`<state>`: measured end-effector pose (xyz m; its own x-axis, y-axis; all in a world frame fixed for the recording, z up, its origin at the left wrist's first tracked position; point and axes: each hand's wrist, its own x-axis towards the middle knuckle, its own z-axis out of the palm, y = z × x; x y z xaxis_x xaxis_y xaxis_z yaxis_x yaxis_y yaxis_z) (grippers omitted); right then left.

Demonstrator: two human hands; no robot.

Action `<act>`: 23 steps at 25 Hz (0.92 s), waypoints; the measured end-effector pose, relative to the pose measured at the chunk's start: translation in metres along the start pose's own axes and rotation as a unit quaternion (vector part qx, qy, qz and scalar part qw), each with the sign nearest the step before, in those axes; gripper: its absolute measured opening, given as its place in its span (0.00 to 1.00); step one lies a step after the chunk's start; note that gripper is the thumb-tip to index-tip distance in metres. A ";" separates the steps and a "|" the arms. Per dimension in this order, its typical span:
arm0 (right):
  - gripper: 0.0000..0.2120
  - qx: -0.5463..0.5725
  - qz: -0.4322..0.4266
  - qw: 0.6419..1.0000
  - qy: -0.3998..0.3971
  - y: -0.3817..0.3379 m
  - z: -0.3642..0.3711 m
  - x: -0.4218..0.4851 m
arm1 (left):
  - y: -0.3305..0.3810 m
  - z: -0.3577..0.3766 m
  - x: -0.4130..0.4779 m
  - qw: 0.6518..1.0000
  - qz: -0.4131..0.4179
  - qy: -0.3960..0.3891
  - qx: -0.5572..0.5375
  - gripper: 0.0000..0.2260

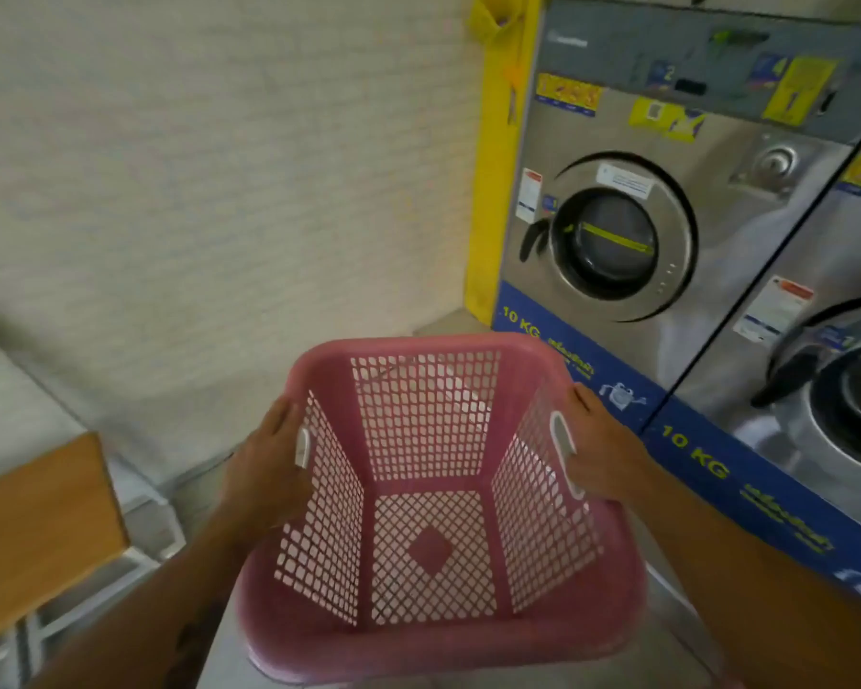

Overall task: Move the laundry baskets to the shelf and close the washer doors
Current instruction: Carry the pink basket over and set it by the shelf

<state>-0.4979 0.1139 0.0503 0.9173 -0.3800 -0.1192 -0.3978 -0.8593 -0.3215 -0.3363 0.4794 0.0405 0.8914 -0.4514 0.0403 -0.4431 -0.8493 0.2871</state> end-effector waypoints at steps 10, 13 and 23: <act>0.45 0.038 -0.238 0.968 -0.064 -0.310 0.062 -0.043 | -0.220 -0.129 -0.246 0.963 -0.246 0.105 0.005 0.37; 0.42 0.037 -0.293 0.953 -0.071 -0.426 0.103 -0.067 | -0.310 -0.164 -0.321 0.947 -0.298 0.123 0.005 0.37; 0.42 0.045 -0.395 0.912 -0.098 -0.751 0.203 -0.122 | -0.550 -0.279 -0.473 0.898 -0.389 0.194 0.061 0.43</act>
<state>-0.3074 0.8753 0.1155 0.9066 0.4216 0.0203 0.3841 -0.8042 -0.4536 -0.4876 1.2364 0.1307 0.8915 0.4015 0.2100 0.3427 -0.9007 0.2670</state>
